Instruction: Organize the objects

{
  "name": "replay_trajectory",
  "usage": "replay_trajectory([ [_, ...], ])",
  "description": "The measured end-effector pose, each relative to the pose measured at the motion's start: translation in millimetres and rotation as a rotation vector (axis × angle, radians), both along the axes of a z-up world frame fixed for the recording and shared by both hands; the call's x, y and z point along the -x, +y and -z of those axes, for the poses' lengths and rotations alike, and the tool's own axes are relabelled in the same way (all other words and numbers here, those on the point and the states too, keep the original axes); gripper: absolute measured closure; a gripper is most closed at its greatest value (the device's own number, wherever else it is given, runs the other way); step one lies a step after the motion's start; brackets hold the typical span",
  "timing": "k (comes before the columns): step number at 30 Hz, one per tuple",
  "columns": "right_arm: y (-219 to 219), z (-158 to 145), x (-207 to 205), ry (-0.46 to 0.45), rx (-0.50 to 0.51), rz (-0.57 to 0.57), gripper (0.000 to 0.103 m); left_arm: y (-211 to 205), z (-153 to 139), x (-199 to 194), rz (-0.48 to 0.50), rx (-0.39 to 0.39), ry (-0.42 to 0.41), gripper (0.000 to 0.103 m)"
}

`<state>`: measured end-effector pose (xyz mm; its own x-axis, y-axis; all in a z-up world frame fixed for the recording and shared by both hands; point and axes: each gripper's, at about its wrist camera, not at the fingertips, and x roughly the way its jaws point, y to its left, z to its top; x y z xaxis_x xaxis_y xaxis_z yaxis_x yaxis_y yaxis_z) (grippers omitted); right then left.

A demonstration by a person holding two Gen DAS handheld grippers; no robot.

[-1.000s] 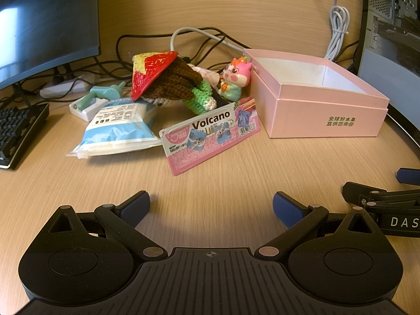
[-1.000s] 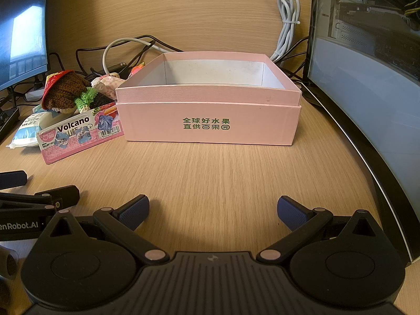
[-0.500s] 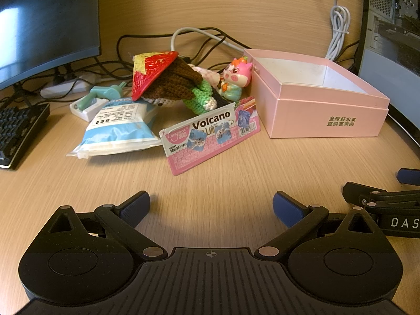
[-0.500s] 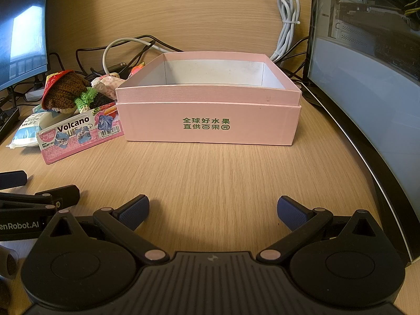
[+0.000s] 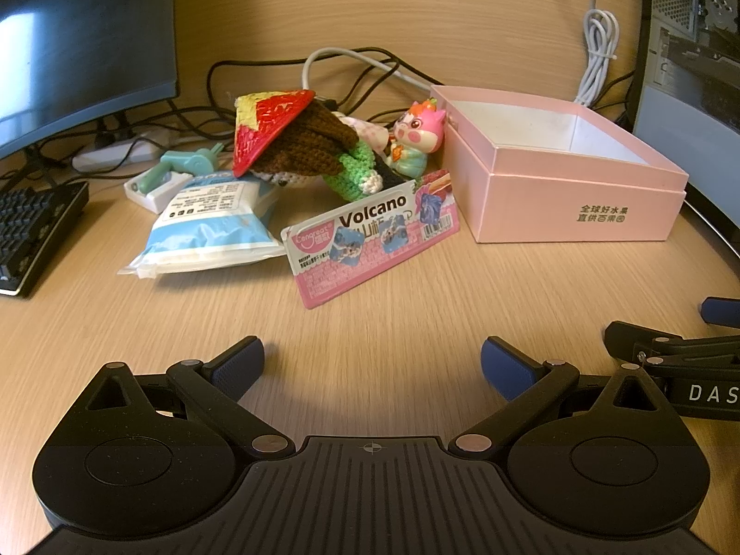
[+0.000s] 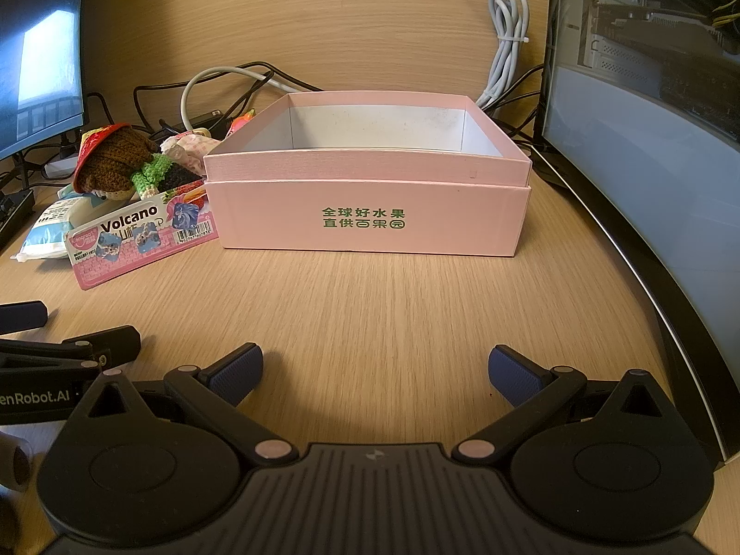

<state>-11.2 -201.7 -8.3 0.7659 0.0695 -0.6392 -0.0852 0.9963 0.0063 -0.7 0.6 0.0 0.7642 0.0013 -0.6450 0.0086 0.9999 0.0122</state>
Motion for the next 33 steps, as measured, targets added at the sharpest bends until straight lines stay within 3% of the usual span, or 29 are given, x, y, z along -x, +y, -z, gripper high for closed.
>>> replay_trajectory([
  [17, -1, -2, -1, 0.025, 0.0, -0.025, 0.0, 2, -2, 3, -0.022, 0.008, 0.004, 0.002],
  [23, 2, -7, -1, 0.075, 0.008, -0.021, 0.0, 57, -21, 14, -0.015, 0.223, 0.03, 0.002],
  [26, 1, -5, -1, 0.082, 0.008, -0.024, 0.0, 107, -50, 42, -0.13, 0.177, -0.084, 0.002],
  [29, 2, -5, -1, 0.089, 0.006, -0.007, 0.0, 171, -70, 73, -0.35, 0.029, -0.179, 0.002],
  [31, 4, -6, -1, 0.1, 0.004, 0.024, 0.0, 219, -72, 88, -0.532, -0.042, -0.17, 0.002],
  [33, 7, -7, -2, 0.112, 0.005, 0.05, 0.0, 269, -66, 97, -0.713, -0.046, -0.129, 0.002],
])
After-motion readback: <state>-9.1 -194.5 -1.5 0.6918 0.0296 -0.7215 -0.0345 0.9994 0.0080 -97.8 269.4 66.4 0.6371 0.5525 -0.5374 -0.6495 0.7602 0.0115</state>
